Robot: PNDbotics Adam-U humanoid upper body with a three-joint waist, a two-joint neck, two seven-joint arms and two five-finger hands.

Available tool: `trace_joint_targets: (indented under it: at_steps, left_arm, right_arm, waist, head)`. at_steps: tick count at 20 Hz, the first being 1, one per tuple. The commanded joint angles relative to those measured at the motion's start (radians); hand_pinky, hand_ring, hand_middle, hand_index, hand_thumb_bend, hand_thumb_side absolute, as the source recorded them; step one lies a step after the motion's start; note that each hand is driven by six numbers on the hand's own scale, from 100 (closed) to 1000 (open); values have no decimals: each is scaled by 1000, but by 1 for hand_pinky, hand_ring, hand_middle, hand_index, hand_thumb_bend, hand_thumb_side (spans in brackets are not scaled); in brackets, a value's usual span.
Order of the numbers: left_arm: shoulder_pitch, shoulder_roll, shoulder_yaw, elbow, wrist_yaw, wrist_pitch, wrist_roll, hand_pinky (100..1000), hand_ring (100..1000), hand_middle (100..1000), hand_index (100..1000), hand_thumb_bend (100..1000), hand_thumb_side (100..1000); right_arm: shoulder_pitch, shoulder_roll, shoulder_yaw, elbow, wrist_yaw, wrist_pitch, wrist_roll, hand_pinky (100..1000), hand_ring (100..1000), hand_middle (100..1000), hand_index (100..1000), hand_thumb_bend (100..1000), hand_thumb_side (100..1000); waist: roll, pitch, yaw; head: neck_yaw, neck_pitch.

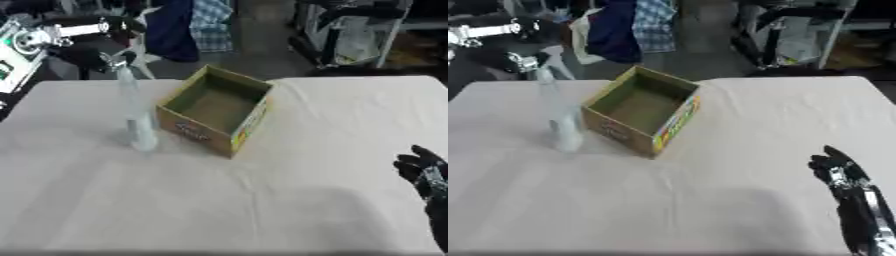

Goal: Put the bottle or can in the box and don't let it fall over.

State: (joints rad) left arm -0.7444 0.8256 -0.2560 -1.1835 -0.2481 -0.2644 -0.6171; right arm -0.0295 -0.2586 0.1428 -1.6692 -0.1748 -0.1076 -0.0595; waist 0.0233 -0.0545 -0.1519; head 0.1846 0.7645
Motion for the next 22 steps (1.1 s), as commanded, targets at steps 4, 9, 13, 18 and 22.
trace_joint_targets:
  at_steps: [4, 9, 13, 18, 22]
  left_arm:
    - [-23, 8, -8, 2, -88, -1, 24, 911, 946, 1000, 1000, 100, 527]
    - [-28, -1, -7, 24, -136, -6, 29, 904, 935, 1000, 1000, 100, 485]
    - [-32, -6, -5, 38, -176, -8, 35, 901, 929, 986, 1000, 100, 443]
    - [-35, -10, -4, 48, -219, -11, 40, 894, 917, 969, 1000, 100, 414]
    - [-37, -12, -1, 51, -251, -7, 47, 881, 896, 943, 987, 100, 353]
  right_arm:
    - [-11, -15, 0, -12, -1, -1, 3, 892, 798, 726, 876, 100, 704]
    - [-12, -15, 1, -12, -1, -1, 3, 892, 798, 726, 876, 100, 704]
    - [-12, -14, 2, -12, -1, -1, 4, 892, 798, 727, 876, 100, 705]
    - [-13, -14, 2, -12, -1, 0, 4, 892, 798, 727, 876, 100, 705]
    - [-13, -14, 2, -12, 0, 0, 5, 892, 798, 727, 876, 100, 705]
  waist:
    - [1, -14, -3]
    - [1, -13, -5]
    - [1, -13, -6]
    - [1, -13, -7]
    - [1, -14, -8]
  head:
    - [7, 5]
    - [9, 5]
    - [10, 5]
    - [11, 5]
    - [12, 5]
